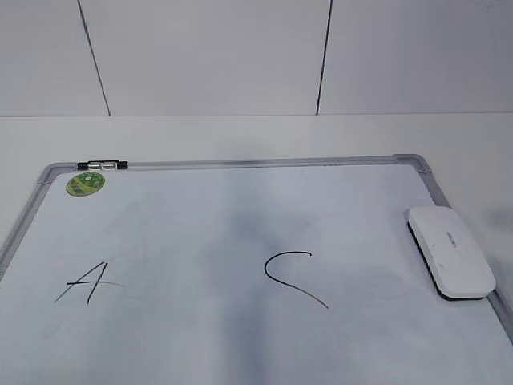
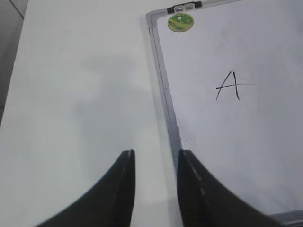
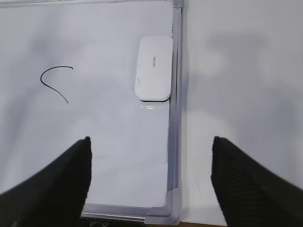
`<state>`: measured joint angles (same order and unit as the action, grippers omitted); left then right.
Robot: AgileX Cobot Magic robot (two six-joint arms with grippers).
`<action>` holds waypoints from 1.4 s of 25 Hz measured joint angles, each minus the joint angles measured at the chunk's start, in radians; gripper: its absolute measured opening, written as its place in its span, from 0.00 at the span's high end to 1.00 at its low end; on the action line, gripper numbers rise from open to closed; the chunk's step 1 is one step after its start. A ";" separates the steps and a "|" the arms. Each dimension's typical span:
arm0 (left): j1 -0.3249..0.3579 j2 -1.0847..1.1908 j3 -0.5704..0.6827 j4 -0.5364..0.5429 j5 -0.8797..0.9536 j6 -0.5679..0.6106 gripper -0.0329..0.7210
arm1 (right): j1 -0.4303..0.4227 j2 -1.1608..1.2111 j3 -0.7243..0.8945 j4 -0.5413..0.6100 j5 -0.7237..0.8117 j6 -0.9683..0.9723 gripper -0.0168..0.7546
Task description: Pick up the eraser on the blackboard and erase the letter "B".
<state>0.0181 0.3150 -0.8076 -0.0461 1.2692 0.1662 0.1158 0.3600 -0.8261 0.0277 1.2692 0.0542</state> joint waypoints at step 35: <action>0.000 -0.304 0.278 -0.042 -0.147 0.008 0.65 | 0.000 -0.377 0.338 -0.065 -0.108 -0.075 0.22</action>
<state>0.0181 0.0108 -0.5295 -0.0883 1.1226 0.1738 0.1158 -0.0169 -0.4883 -0.0368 1.1614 -0.0210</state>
